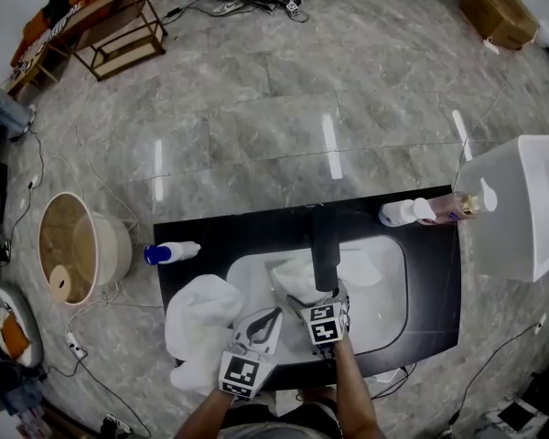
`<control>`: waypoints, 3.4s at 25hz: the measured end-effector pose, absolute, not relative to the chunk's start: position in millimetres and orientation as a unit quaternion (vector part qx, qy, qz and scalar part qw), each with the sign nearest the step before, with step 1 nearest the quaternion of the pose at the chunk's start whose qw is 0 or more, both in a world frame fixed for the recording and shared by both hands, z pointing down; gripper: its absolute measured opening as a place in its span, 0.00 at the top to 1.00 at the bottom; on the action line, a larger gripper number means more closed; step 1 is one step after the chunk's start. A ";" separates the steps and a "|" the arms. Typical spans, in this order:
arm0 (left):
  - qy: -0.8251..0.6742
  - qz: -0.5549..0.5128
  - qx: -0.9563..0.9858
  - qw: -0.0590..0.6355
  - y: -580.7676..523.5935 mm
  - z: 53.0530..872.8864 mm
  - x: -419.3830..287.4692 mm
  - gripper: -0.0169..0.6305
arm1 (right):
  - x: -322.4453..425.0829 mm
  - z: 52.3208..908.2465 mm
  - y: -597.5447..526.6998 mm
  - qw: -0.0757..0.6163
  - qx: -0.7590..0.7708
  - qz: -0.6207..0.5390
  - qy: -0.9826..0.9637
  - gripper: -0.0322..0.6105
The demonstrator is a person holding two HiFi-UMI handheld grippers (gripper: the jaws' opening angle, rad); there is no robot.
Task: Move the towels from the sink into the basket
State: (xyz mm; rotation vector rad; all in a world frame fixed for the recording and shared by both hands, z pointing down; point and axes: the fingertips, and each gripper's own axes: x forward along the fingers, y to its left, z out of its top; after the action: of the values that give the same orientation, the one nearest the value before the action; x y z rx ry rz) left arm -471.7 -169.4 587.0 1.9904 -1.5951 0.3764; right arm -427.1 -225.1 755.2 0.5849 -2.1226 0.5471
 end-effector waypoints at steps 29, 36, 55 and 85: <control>-0.587 0.158 0.756 0.243 -165.1 577.5 -463.1 0.96 | -410.1 718.3 -233.5 0.399 0.284 0.223 -0.843 0.63; -0.587 0.150 0.766 0.214 -162.6 550.9 -451.2 0.96 | -393.5 676.6 -237.1 0.360 0.313 0.213 -0.853 0.63; -0.569 0.122 0.804 0.124 -162.4 444.2 -401.8 0.96 | -327.0 511.2 -226.5 0.255 0.397 0.156 -0.868 0.63; -0.428 0.071 0.901 0.012 -166.9 321.8 -193.7 0.96 | -69.6 288.0 -179.1 0.108 0.618 0.034 -0.778 0.63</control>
State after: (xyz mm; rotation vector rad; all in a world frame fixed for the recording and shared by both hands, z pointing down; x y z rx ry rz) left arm -193.7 -166.9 321.8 2.8101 -1.3334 0.2210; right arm -69.6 -179.1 288.0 1.8187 -2.2880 0.0988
